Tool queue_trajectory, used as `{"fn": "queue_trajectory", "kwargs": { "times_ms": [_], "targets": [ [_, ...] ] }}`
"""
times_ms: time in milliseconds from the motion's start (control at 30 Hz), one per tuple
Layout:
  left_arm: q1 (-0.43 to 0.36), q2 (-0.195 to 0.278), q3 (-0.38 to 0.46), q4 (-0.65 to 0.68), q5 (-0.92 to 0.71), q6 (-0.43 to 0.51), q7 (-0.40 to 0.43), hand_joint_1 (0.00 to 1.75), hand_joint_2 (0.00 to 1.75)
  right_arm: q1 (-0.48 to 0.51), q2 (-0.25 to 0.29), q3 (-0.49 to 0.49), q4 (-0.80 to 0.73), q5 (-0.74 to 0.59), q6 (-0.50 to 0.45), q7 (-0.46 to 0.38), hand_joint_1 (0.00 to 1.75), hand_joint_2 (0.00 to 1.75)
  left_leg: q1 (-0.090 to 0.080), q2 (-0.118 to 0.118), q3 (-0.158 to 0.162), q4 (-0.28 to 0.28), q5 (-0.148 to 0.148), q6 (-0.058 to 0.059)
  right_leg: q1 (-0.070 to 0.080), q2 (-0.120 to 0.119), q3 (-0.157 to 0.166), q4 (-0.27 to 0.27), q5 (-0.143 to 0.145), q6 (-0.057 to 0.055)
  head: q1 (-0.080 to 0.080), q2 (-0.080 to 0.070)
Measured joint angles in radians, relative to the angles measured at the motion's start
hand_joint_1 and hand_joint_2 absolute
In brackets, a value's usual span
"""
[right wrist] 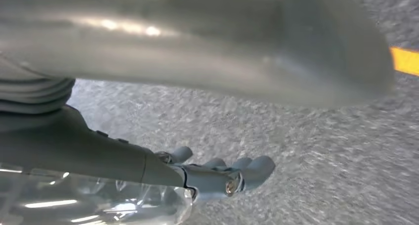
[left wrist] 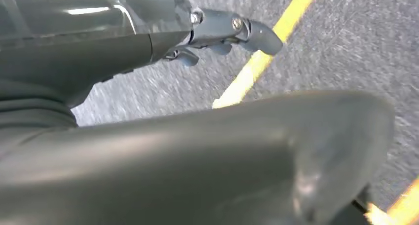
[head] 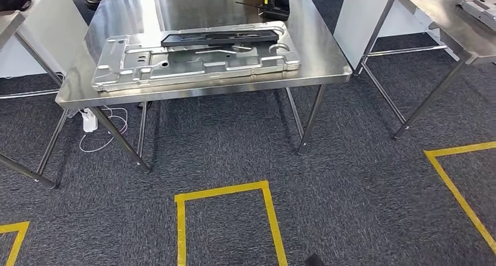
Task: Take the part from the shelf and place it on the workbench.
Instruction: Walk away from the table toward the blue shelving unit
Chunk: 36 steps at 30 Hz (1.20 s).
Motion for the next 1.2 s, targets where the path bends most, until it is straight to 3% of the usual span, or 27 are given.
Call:
{"fn": "queue_trajectory", "kwargs": {
  "times_ms": [33, 67, 100, 167, 233, 267, 333, 367, 433, 500, 533, 567, 600, 633, 700, 767, 833, 867, 933, 1000, 1033, 1067, 1100, 1133, 1200],
  "targets": [
    [0.0, -0.002, -0.006, 0.0, -0.019, 0.032, 0.002, 0.0, 0.0, -0.002, 0.004, -0.005, 0.0, -0.003, -0.002, -0.009, 0.0, 0.0, 0.0, 0.0, 0.0, 0.046, -0.012, 0.0, 0.002, 0.0, -0.013, 0.002, 0.01, -0.002, -0.006, 0.0],
    [0.0, -0.005, -0.013, -0.001, -0.034, 0.061, -0.003, 0.0, 0.0, -0.004, 0.009, -0.01, 0.0, -0.004, -0.004, -0.017, 0.0, 0.0, 0.0, 0.0, 0.013, 0.061, -0.001, 0.0, 0.003, 0.0, -0.027, 0.004, 0.019, -0.002, -0.009, 0.0],
    [0.0, -0.009, -0.02, -0.001, -0.044, 0.084, -0.014, 0.0, 0.0, -0.006, 0.013, -0.014, 0.0, -0.006, -0.005, -0.025, 0.0, 0.0, -0.001, 0.0, 0.044, 0.037, 0.025, 0.001, 0.004, 0.0, -0.041, 0.007, 0.028, -0.001, -0.013, 0.0],
    [0.0, -0.016, -0.033, -0.001, -0.053, 0.108, -0.043, 0.0, 0.0, -0.008, 0.018, -0.022, 0.0, -0.008, -0.007, -0.034, 0.0, 0.0, -0.003, 0.0, 0.145, -0.097, 0.066, 0.005, 0.005, 0.0, -0.065, 0.017, 0.041, 0.004, -0.021, 0.0],
    [0.0, -0.024, -0.04, -0.001, -0.047, 0.098, -0.061, 0.0, 0.0, -0.009, 0.021, -0.028, 0.0, -0.007, -0.011, -0.035, 0.0, 0.0, -0.006, 0.0, 0.228, -0.229, 0.059, 0.01, 0.008, 0.0, -0.081, 0.028, 0.054, 0.012, -0.025, 0.0],
    [0.0, -0.027, -0.04, -0.001, -0.041, 0.087, -0.065, 0.0, 0.0, -0.01, 0.022, -0.029, 0.0, -0.005, -0.012, -0.033, 0.0, 0.0, -0.008, -0.001, 0.242, -0.259, 0.05, 0.014, 0.009, -0.001, -0.087, 0.031, 0.062, 0.016, -0.025, 0.0],
    [0.003, -0.03, -0.04, 0.0, -0.03, 0.062, -0.066, 0.0, 0.0, -0.007, 0.022, -0.031, 0.0, -0.002, -0.015, -0.024, 0.0, 0.0, -0.009, -0.001, 0.231, -0.267, 0.057, 0.027, 0.008, -0.001, -0.097, 0.032, 0.074, 0.027, -0.024, 0.0],
    [0.004, -0.031, -0.04, 0.001, -0.025, 0.053, -0.065, 0.0, 0.0, -0.004, 0.022, -0.031, 0.001, -0.001, -0.017, -0.019, 0.0, 0.0, -0.008, 0.0, 0.221, -0.267, 0.066, 0.037, 0.007, -0.001, -0.104, 0.04, 0.061, 0.032, -0.023, 0.0],
    [0.004, -0.032, -0.039, 0.002, -0.018, 0.04, -0.063, 0.0, 0.0, 0.003, 0.021, -0.031, 0.003, 0.001, -0.021, -0.009, 0.0, 0.0, -0.005, 0.003, 0.194, -0.268, 0.09, 0.052, 0.003, 0.001, -0.128, 0.108, -0.019, 0.04, -0.015, 0.0],
    [0.004, -0.033, -0.039, 0.002, -0.014, 0.032, -0.061, 0.0, 0.0, 0.009, 0.02, -0.031, 0.004, 0.0, -0.024, -0.002, 0.0, 0.0, -0.005, 0.003, 0.163, -0.266, 0.113, 0.057, 0.0, 0.002, -0.157, 0.234, -0.112, 0.044, -0.001, 0.0],
    [0.005, -0.033, -0.038, 0.002, -0.012, 0.03, -0.061, 0.0, 0.0, 0.013, 0.019, -0.031, 0.004, -0.001, -0.025, 0.0, 0.0, 0.44, -0.005, 0.004, 0.148, -0.264, 0.123, 0.056, -0.001, 0.002, -0.162, 0.287, -0.129, 0.046, 0.005, 0.0],
    [0.005, -0.033, -0.038, 0.002, -0.01, 0.028, -0.06, 0.0, 0.0, 0.017, 0.018, -0.032, 0.005, -0.002, -0.025, 0.002, 0.0, 0.87, -0.005, 0.005, 0.132, -0.262, 0.133, 0.055, -0.002, 0.002, -0.154, 0.312, -0.121, 0.048, 0.011, 0.0],
    [0.005, -0.033, -0.038, 0.003, -0.009, 0.026, -0.059, 0.0, 0.0, 0.021, 0.017, -0.032, 0.005, -0.003, -0.025, 0.002, 0.0, 1.31, -0.004, 0.006, 0.117, -0.258, 0.142, 0.053, -0.004, 0.002, -0.129, 0.301, -0.096, 0.049, 0.016, 0.0],
    [0.005, -0.033, -0.038, 0.003, -0.008, 0.025, -0.059, 0.0, 0.0, 0.025, 0.015, -0.032, 0.006, -0.004, -0.025, 0.001, 0.0, 1.75, -0.003, 0.006, 0.103, -0.254, 0.15, 0.049, -0.006, 0.002, -0.086, 0.256, -0.066, 0.049, 0.02, 0.0],
    [0.005, -0.033, -0.038, 0.003, -0.007, 0.024, -0.059, 0.0, 0.0, 0.027, 0.014, -0.032, 0.006, -0.003, -0.026, 0.0, 0.0, 1.75, -0.004, 0.005, 0.081, -0.245, 0.163, 0.04, -0.008, 0.003, 0.023, 0.108, -0.044, 0.047, 0.027, 0.0],
    [0.004, -0.033, -0.037, 0.003, -0.006, 0.023, -0.059, 0.0, 0.0, 0.026, 0.013, -0.032, 0.006, 0.0, -0.026, -0.005, 0.0, 1.75, -0.006, 0.005, 0.067, -0.239, 0.179, 0.029, -0.005, 0.006, 0.085, 0.006, -0.062, 0.043, 0.03, 0.0],
    [0.005, -0.033, -0.037, 0.003, -0.006, 0.021, -0.059, 0.0, 0.0, 0.028, 0.014, -0.032, 0.006, 0.007, -0.025, -0.013, 0.0, 1.75, -0.005, 0.005, 0.058, -0.24, 0.195, 0.016, -0.004, 0.006, 0.079, -0.012, -0.062, 0.033, 0.026, 0.0],
    [0.006, -0.033, -0.037, 0.004, -0.006, 0.019, -0.058, 0.0, 0.0, 0.029, 0.015, -0.031, 0.006, 0.014, -0.024, -0.019, 0.0, 1.75, -0.005, 0.004, 0.051, -0.235, 0.189, 0.011, -0.005, 0.005, 0.068, -0.013, -0.056, 0.026, 0.023, 0.0],
    [0.007, -0.033, -0.037, 0.004, -0.009, 0.013, -0.055, 0.0, 0.0, 0.029, 0.016, -0.027, 0.006, 0.04, -0.024, -0.03, 0.0, 1.75, -0.004, 0.003, 0.027, -0.176, 0.127, 0.005, -0.009, 0.002, 0.044, -0.015, -0.04, 0.011, 0.012, 0.0],
    [0.007, -0.032, -0.037, 0.004, -0.015, 0.005, -0.049, 0.0, 0.0, 0.027, 0.016, -0.018, 0.006, 0.07, -0.027, -0.039, 0.0, 1.75, -0.003, 0.003, -0.002, -0.05, 0.039, 0.004, -0.005, 0.002, 0.027, -0.015, -0.027, 0.004, -0.002, 0.0],
    [0.007, -0.032, -0.037, 0.004, -0.017, 0.001, -0.045, 0.0, 0.44, 0.027, 0.017, -0.011, 0.006, 0.084, -0.028, -0.043, 0.0, 1.75, -0.003, 0.002, -0.011, 0.01, 0.02, 0.003, -0.003, 0.001, 0.019, -0.014, -0.02, 0.003, -0.007, 0.0],
    [0.007, -0.032, -0.037, 0.004, -0.018, -0.001, -0.039, 0.0, 0.87, 0.027, 0.018, -0.003, 0.006, 0.096, -0.03, -0.046, 0.0, 1.75, -0.003, 0.002, -0.01, 0.048, 0.025, 0.004, -0.001, 0.001, 0.011, -0.012, -0.014, 0.003, -0.011, 0.0],
    [0.007, -0.032, -0.037, 0.004, -0.019, -0.003, -0.033, 0.0, 1.31, 0.027, 0.02, 0.005, 0.006, 0.106, -0.032, -0.049, 0.0, 1.75, -0.003, 0.002, 0.005, 0.053, 0.049, 0.004, 0.0, 0.001, 0.003, -0.01, -0.009, 0.004, -0.015, 0.0],
    [0.007, -0.032, -0.037, 0.004, -0.021, -0.002, -0.027, 0.0, 1.75, 0.027, 0.021, 0.012, 0.006, 0.112, -0.033, -0.052, 0.0, 1.75, -0.003, 0.003, 0.036, 0.022, 0.081, 0.006, 0.0, 0.001, -0.005, -0.005, -0.006, 0.005, -0.019, 0.0],
    [0.006, -0.032, -0.038, 0.004, -0.026, 0.004, -0.014, 0.0, 1.75, 0.028, 0.023, 0.023, 0.006, 0.117, -0.035, -0.057, 0.0, 1.75, -0.005, 0.003, 0.126, -0.107, 0.113, 0.011, 0.002, 0.001, -0.017, 0.006, -0.003, 0.008, -0.027, 0.0]
  ]
}}
